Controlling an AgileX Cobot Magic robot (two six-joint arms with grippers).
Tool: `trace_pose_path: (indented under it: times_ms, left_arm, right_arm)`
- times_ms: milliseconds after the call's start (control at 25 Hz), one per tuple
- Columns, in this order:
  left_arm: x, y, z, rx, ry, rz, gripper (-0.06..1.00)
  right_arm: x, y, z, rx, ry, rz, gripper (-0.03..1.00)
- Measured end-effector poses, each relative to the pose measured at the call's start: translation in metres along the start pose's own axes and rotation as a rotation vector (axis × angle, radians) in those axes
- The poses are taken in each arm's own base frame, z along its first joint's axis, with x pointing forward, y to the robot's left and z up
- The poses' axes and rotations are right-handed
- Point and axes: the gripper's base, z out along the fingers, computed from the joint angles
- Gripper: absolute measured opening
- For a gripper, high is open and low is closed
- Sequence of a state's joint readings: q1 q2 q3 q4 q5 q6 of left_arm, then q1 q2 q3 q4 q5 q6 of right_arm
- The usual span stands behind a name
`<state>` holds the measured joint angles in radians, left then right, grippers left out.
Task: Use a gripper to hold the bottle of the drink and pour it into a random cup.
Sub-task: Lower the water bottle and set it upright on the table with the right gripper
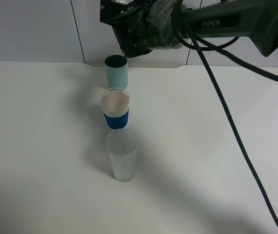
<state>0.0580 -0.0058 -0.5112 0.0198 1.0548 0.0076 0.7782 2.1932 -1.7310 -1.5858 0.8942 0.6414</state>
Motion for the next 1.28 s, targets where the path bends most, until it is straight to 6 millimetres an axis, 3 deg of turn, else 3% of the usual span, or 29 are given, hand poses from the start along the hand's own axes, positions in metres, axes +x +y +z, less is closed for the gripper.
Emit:
trace_pose_path:
  times_ms: [400, 680, 1000, 1280]
  left_arm:
    - [0.000, 0.000, 0.000, 0.000, 0.000, 0.000, 0.98]
    - [0.000, 0.000, 0.000, 0.000, 0.000, 0.000, 0.98]
    - [0.000, 0.000, 0.000, 0.000, 0.000, 0.000, 0.98]
    - [0.000, 0.000, 0.000, 0.000, 0.000, 0.000, 0.98]
  right_arm:
    - [0.024, -0.077, -0.013, -0.150, 0.078, 0.484, 0.57]
    - [0.037, -0.116, -0.016, -0.250, 0.041, 0.701, 0.57]
    - [0.053, -0.118, -0.004, -0.464, 0.041, 0.782, 0.57]
    - [0.062, -0.118, 0.004, -0.612, -0.016, 0.753, 0.57]
